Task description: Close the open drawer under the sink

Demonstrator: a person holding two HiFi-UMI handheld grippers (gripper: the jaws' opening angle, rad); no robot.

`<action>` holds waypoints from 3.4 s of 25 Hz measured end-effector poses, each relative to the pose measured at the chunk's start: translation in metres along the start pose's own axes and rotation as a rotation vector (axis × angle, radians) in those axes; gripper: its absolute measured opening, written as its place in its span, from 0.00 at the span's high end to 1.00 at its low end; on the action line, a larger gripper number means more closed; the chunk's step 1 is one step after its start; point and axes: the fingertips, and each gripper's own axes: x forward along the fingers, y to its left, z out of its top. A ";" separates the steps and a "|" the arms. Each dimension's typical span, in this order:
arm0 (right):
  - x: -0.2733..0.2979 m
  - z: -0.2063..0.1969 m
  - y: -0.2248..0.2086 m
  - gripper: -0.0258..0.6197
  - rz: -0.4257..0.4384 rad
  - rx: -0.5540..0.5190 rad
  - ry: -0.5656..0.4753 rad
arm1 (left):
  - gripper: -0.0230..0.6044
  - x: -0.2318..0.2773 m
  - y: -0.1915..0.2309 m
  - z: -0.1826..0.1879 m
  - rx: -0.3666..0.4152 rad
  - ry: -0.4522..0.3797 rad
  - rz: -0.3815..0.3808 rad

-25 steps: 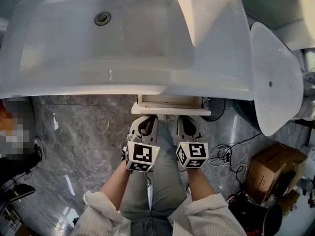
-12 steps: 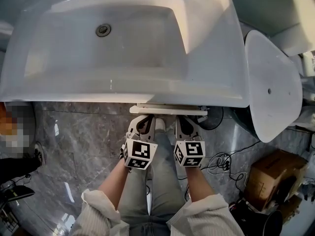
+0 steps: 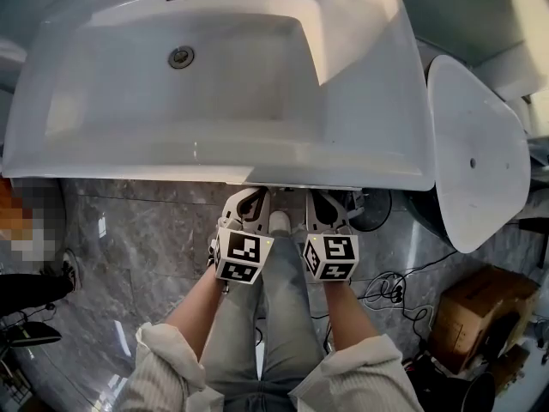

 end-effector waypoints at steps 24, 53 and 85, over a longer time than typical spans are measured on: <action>0.020 0.018 -0.009 0.95 -0.003 -0.024 -0.031 | 0.94 0.018 0.012 0.017 0.048 -0.021 0.007; -0.096 0.138 0.061 0.95 0.110 -0.092 -0.191 | 0.94 -0.129 -0.017 0.124 -0.099 -0.247 -0.009; -0.273 0.293 0.172 0.95 0.392 -0.190 -0.416 | 0.94 -0.312 -0.073 0.282 0.022 -0.506 -0.058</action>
